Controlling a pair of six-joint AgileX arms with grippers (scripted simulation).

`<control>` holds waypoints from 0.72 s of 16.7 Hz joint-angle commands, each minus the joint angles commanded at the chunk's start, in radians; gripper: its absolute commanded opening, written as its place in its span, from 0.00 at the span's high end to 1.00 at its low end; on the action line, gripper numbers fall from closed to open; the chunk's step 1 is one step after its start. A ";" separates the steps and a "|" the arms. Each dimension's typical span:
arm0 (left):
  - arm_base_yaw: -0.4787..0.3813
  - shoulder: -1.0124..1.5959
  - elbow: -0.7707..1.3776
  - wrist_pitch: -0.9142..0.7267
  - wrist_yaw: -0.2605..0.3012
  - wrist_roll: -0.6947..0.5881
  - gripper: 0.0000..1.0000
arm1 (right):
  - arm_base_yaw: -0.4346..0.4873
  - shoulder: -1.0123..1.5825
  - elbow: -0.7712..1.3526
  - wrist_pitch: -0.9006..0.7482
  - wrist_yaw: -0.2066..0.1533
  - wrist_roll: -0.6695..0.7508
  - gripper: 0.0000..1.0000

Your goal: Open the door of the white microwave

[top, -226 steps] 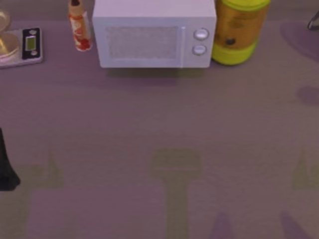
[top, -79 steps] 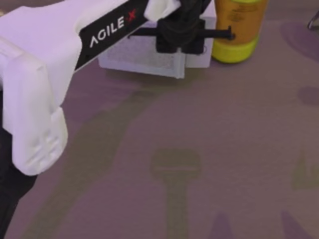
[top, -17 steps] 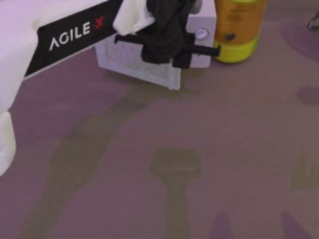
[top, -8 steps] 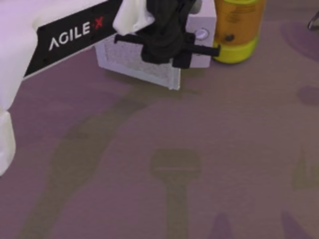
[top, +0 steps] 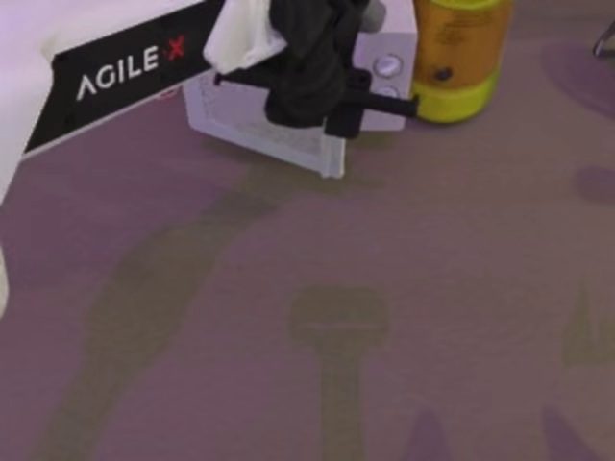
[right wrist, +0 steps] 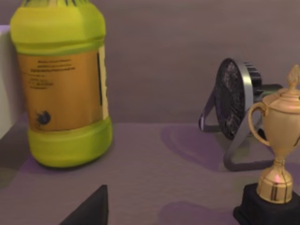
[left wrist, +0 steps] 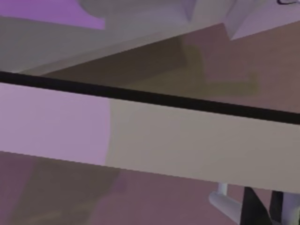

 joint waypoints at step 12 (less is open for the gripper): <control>0.013 -0.051 -0.079 0.036 0.031 0.064 1.00 | 0.000 0.000 0.000 0.000 0.000 0.000 0.00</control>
